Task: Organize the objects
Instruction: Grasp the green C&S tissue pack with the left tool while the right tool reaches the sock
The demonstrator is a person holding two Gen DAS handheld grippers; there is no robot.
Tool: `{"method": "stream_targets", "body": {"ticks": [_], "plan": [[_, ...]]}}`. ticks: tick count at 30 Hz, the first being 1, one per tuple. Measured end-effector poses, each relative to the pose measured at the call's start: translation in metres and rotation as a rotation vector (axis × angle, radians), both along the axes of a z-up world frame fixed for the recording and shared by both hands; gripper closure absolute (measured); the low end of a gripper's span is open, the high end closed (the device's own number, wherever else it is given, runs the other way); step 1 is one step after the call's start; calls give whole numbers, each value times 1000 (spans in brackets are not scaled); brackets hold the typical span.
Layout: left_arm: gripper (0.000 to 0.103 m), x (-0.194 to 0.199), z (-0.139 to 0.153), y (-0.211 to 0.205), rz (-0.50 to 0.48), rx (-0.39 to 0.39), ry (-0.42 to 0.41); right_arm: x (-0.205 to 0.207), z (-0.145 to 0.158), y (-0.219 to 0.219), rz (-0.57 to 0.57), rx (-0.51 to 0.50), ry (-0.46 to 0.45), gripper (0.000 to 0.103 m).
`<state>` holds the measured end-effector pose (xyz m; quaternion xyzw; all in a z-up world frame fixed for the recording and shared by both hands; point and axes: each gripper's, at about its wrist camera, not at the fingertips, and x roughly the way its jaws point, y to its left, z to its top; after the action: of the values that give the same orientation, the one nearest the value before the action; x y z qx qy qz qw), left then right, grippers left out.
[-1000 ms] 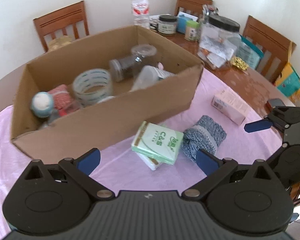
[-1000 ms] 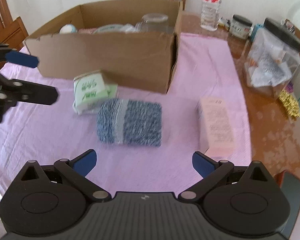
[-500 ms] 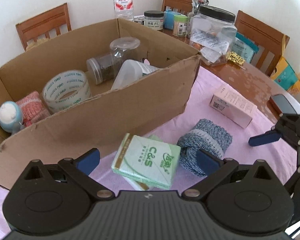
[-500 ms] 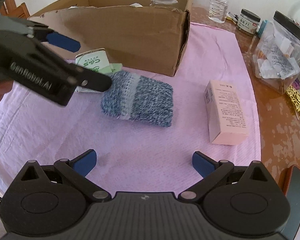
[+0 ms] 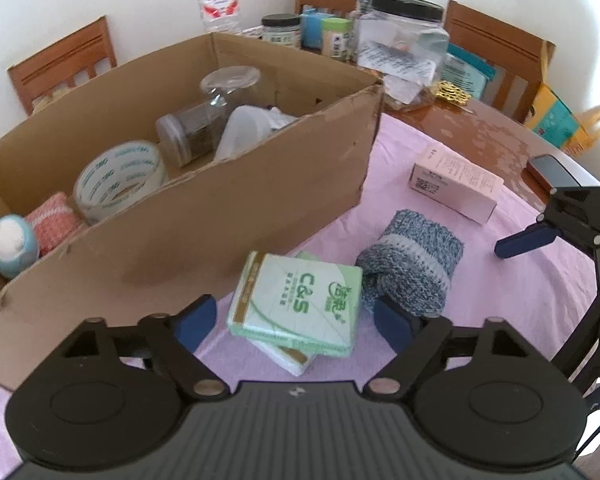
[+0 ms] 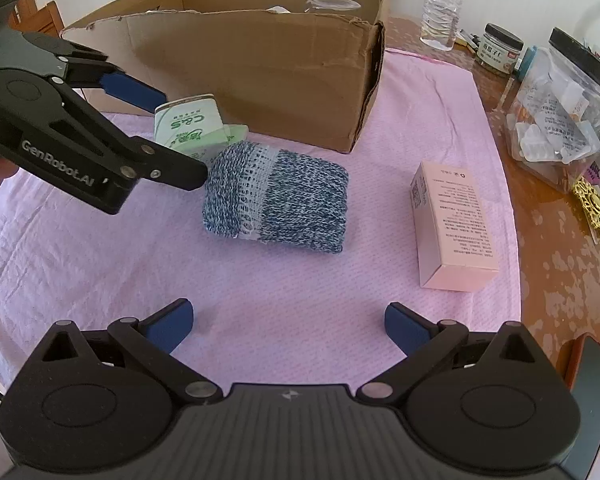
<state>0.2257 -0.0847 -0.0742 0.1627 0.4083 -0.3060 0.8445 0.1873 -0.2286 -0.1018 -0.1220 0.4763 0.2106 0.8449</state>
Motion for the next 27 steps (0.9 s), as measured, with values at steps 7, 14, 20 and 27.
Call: {"method": "stream_targets", "body": {"ticks": [7, 14, 20, 27], "plan": [[36, -1, -2, 3, 7, -12, 27, -1, 0, 0, -5, 1, -1, 0], [35, -2, -2, 6, 15, -4, 27, 1, 0, 1, 3, 2, -2, 0], [36, 4, -4, 4, 12, -13, 42, 17, 0, 12, 26, 9, -13, 0], [38, 4, -5, 8, 21, -11, 53, 40, -2, 23, 49, 24, -40, 0]]}}
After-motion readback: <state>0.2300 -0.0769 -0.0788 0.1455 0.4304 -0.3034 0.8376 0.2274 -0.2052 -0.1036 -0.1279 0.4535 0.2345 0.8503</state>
